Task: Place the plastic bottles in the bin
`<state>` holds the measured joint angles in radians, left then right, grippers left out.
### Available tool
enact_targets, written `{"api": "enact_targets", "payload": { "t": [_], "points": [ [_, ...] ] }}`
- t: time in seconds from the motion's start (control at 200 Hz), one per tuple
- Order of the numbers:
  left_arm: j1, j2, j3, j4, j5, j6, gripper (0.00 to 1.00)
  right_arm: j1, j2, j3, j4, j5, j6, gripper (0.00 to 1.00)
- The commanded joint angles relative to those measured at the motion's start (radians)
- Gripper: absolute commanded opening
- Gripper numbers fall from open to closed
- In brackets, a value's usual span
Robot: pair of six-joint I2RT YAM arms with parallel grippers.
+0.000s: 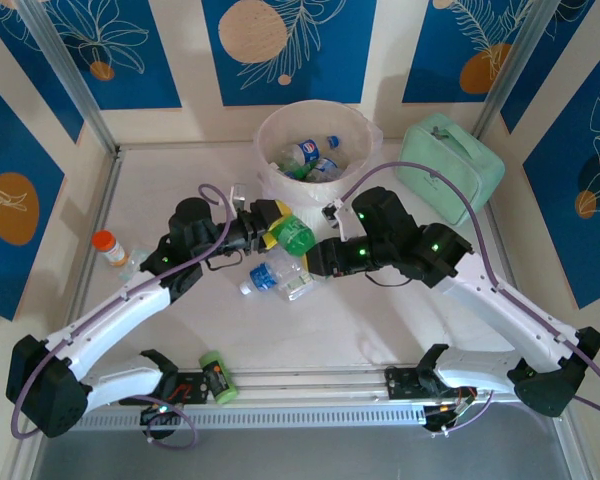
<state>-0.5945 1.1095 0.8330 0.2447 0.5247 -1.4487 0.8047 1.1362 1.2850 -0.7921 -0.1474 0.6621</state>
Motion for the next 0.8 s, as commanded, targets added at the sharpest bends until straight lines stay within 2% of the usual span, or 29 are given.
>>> {"api": "enact_targets", "payload": {
  "t": [0.0, 0.04, 0.145, 0.16, 0.285, 0.43, 0.6, 0.795],
  "points": [
    [0.01, -0.001, -0.007, 0.033, 0.018, 0.008, 0.58, -0.001, -0.009, 0.038, 0.0, 0.0, 0.006, 0.24],
    [0.012, -0.005, -0.008, 0.022, 0.012, 0.012, 0.65, 0.0, -0.009, 0.042, -0.002, 0.004, 0.006, 0.23],
    [0.022, -0.025, 0.013, -0.045, -0.002, 0.064, 0.98, 0.002, -0.008, 0.064, -0.007, 0.036, 0.009, 0.2],
    [0.026, -0.03, 0.022, -0.066, -0.005, 0.079, 1.0, 0.002, -0.007, 0.069, -0.009, 0.043, 0.01, 0.2],
    [0.097, -0.08, 0.183, -0.392, -0.05, 0.308, 1.0, -0.007, 0.016, 0.158, -0.038, 0.106, -0.007, 0.19],
    [0.139, -0.14, 0.351, -0.701, -0.242, 0.576, 1.0, -0.075, 0.073, 0.315, -0.074, 0.145, -0.033, 0.2],
    [0.142, -0.161, 0.383, -0.848, -0.368, 0.732, 1.0, -0.22, 0.201, 0.501, -0.145, 0.196, -0.032, 0.2],
    [0.142, -0.164, 0.283, -0.898, -0.404, 0.809, 1.0, -0.34, 0.385, 0.704, -0.209, 0.227, -0.064, 0.2]
  ]
}}
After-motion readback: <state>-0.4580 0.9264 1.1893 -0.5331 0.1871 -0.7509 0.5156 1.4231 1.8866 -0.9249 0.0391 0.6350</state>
